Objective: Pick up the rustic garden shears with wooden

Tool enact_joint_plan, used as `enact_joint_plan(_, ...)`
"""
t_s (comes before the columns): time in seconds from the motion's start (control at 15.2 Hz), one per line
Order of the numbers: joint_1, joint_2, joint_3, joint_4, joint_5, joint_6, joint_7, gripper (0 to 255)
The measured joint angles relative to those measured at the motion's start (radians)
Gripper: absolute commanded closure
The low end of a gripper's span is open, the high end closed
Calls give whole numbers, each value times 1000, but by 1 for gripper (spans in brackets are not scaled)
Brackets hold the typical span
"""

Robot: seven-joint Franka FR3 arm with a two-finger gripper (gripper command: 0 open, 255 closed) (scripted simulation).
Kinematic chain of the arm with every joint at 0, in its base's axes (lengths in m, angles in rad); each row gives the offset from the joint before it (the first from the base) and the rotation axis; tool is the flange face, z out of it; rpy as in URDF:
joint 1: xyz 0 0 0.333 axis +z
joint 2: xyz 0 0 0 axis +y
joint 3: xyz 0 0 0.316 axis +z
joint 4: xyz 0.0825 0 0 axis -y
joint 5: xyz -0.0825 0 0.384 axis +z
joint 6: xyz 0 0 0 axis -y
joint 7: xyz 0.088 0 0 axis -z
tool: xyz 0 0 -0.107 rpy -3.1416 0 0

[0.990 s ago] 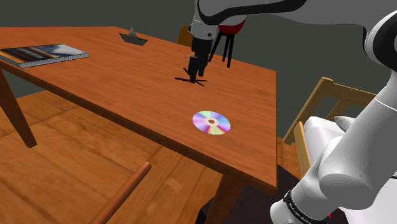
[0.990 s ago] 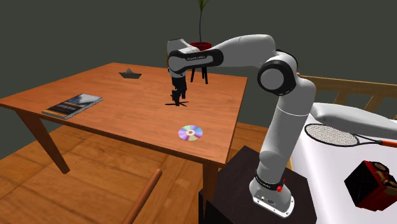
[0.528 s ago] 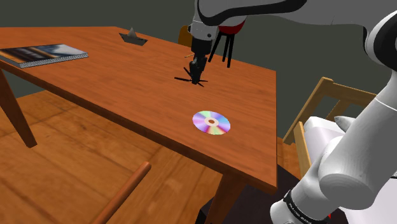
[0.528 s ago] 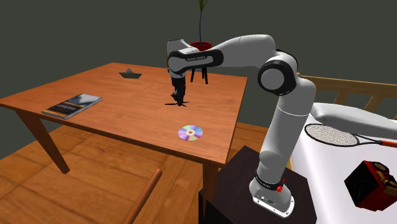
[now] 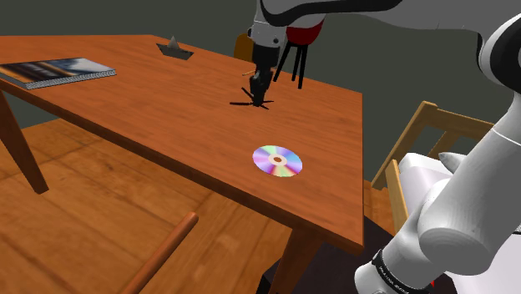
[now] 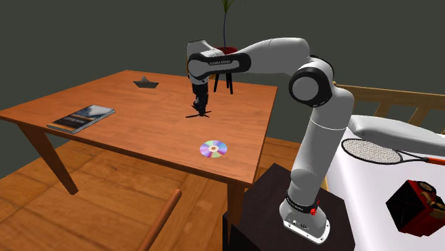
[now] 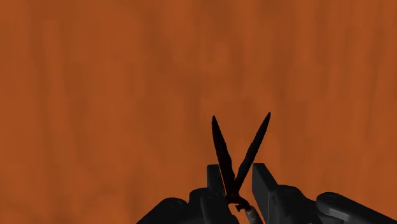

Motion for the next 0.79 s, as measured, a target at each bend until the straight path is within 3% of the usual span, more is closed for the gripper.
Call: enact_joint_plan(0.79, 0, 20, 0, 181, -1, -161, -2, 255)
